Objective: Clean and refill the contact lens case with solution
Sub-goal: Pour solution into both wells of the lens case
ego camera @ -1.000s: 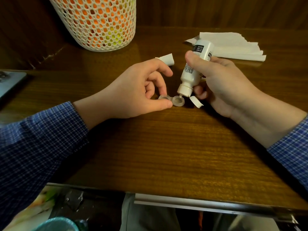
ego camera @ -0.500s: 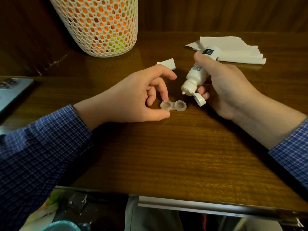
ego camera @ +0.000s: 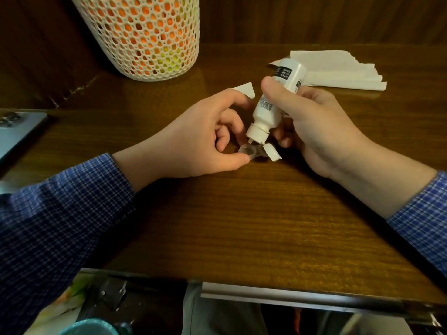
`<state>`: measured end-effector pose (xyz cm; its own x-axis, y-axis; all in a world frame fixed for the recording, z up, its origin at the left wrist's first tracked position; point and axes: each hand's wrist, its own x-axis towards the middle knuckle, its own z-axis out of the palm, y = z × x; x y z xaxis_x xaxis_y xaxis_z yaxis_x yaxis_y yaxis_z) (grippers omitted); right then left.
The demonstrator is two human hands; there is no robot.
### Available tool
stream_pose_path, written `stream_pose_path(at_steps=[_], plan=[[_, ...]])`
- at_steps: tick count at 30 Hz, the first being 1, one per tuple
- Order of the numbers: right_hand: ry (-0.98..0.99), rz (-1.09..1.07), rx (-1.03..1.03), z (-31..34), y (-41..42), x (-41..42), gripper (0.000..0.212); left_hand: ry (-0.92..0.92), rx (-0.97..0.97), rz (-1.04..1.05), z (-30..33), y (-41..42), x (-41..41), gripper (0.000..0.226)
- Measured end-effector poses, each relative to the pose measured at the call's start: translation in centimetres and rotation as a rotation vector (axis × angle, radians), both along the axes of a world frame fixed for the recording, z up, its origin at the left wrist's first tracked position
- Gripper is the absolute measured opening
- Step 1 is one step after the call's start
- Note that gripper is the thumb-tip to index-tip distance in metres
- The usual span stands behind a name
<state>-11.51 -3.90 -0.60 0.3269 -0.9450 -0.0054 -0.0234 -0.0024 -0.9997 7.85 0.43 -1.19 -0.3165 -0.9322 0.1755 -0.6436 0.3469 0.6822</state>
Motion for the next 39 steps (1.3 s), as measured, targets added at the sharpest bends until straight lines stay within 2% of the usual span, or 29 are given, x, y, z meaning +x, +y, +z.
stream_pose_path(at_steps=[16,39], plan=[[0.026,-0.021,0.003,0.23,0.16,0.2,0.021,0.058,0.017,0.005,-0.19,-0.09,-0.25,0.071],[0.022,-0.038,0.01,0.31,0.19,0.15,0.022,0.038,0.013,0.012,-0.1,-0.12,-0.25,0.07]])
